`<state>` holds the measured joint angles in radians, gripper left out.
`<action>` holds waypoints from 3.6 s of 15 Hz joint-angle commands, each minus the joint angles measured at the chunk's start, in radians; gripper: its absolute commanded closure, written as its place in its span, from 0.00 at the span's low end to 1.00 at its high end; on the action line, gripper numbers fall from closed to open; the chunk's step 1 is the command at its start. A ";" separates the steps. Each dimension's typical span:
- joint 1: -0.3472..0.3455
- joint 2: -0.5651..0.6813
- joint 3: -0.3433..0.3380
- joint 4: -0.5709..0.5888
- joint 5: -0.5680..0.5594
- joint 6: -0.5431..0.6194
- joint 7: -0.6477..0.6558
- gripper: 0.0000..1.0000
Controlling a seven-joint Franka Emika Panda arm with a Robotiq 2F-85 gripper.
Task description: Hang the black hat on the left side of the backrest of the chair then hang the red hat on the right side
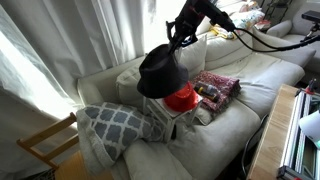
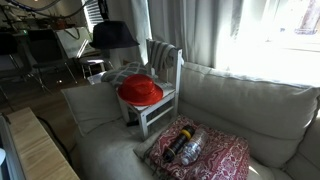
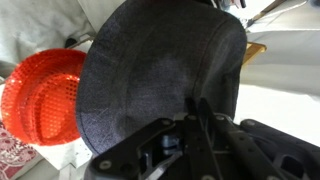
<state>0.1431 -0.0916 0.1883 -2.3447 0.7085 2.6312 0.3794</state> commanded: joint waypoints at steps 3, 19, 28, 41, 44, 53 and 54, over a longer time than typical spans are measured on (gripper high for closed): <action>0.037 0.003 0.043 0.004 -0.130 0.235 0.006 0.98; 0.295 0.424 -0.340 0.194 -0.474 0.619 0.071 0.98; 0.630 0.549 -0.658 0.310 -0.470 0.427 0.217 0.64; 0.824 0.324 -0.923 0.147 -0.588 0.159 0.398 0.00; 0.806 0.226 -0.931 0.065 -0.595 0.124 0.322 0.00; 0.185 0.157 -0.363 -0.107 -0.532 0.066 0.196 0.00; 0.149 0.171 -0.328 -0.116 -0.508 0.079 0.191 0.00</action>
<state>0.4222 0.0654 -0.2667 -2.4188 0.1269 2.6990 0.6234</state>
